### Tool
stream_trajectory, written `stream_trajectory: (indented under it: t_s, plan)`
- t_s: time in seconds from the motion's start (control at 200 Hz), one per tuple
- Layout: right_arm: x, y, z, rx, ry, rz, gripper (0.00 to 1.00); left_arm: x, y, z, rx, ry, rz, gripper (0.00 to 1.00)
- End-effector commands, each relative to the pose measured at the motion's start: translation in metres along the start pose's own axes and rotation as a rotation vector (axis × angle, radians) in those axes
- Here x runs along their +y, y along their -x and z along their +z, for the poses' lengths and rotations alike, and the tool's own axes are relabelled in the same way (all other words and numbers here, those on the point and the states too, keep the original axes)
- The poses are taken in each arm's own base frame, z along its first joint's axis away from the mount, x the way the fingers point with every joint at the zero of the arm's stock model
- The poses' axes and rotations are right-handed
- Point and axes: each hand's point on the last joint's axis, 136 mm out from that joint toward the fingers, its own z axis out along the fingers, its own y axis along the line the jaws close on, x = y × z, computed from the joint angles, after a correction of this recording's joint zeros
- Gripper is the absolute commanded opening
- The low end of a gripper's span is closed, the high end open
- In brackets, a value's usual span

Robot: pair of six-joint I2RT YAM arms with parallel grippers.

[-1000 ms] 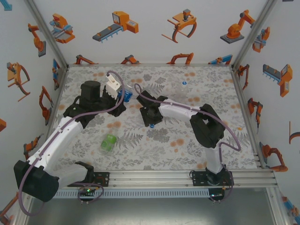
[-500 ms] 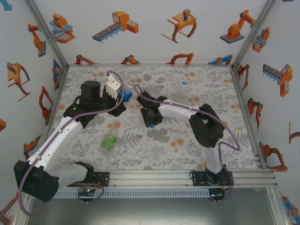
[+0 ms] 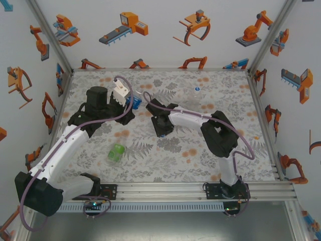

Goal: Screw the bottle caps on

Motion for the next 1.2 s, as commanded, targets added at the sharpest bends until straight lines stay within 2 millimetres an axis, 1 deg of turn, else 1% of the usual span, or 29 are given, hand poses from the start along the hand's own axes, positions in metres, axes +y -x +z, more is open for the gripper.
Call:
stream_trajectory:
  t_s: [0.0, 0.155, 0.27, 0.381, 0.516, 0.621, 0.711, 0.836, 0.916, 0.936, 0.956, 0.976, 1.026, 1.031, 1.061, 1.121, 1.126, 1.197]
  plan:
    - [-0.001, -0.001, 0.001, 0.004, -0.021, 0.008, 0.35, -0.002, 0.009, -0.005, -0.03, -0.009, 0.027, 0.0]
    - [-0.001, 0.001, -0.002, -0.007, -0.019, 0.008, 0.3, -0.002, 0.009, -0.004, -0.03, -0.011, 0.028, 0.0]
    - [-0.002, 0.005, -0.013, -0.032, -0.018, 0.009, 0.28, -0.002, 0.009, -0.004, -0.028, -0.01, 0.03, 0.0]
    - [-0.007, 0.01, -0.033, -0.079, -0.017, 0.002, 0.27, -0.001, 0.006, -0.001, -0.015, -0.009, 0.03, 0.0]
    - [-0.019, 0.015, -0.063, -0.147, 0.007, 0.007, 0.27, -0.009, -0.003, 0.004, 0.012, -0.049, 0.073, 0.0]
    - [-0.028, 0.02, -0.092, -0.211, 0.032, -0.005, 0.27, -0.017, -0.007, 0.009, 0.028, -0.07, 0.107, 0.0]
    - [-0.035, 0.026, -0.122, -0.282, 0.047, -0.032, 0.27, -0.026, -0.007, 0.011, 0.037, -0.109, 0.141, 0.0]
    - [-0.033, 0.032, -0.164, -0.398, 0.086, -0.116, 0.27, -0.042, 0.0, 0.009, 0.033, -0.189, 0.201, 0.0]
    - [-0.024, 0.034, -0.194, -0.485, 0.141, -0.212, 0.26, -0.062, 0.002, 0.001, 0.001, -0.299, 0.3, 0.0]
    - [-0.022, 0.035, -0.205, -0.517, 0.159, -0.245, 0.26, -0.066, 0.002, -0.001, -0.011, -0.325, 0.325, 0.0]
    - [-0.02, 0.034, -0.209, -0.531, 0.168, -0.262, 0.26, -0.07, 0.003, -0.004, -0.025, -0.342, 0.349, 0.0]
    - [-0.018, 0.034, -0.217, -0.556, 0.182, -0.286, 0.26, -0.074, 0.004, -0.006, -0.039, -0.358, 0.372, 0.0]
    - [-0.01, 0.03, -0.234, -0.606, 0.228, -0.364, 0.24, -0.082, 0.007, -0.01, -0.071, -0.391, 0.434, 0.0]
    - [-0.009, 0.029, -0.24, -0.621, 0.237, -0.379, 0.24, -0.083, 0.007, -0.01, -0.074, -0.393, 0.44, 0.0]
    - [-0.005, 0.026, -0.248, -0.652, 0.257, -0.422, 0.23, -0.086, 0.009, -0.012, -0.086, -0.401, 0.473, 0.0]
    - [0.003, 0.019, -0.272, -0.738, 0.304, -0.51, 0.22, -0.092, 0.01, -0.014, -0.102, -0.416, 0.541, 0.0]
    - [0.004, 0.018, -0.276, -0.753, 0.313, -0.524, 0.22, -0.093, 0.01, -0.014, -0.104, -0.417, 0.549, 0.0]
    - [0.014, 0.006, -0.3, -0.84, 0.37, -0.636, 0.22, -0.095, 0.008, -0.014, -0.101, -0.423, 0.604, 0.0]
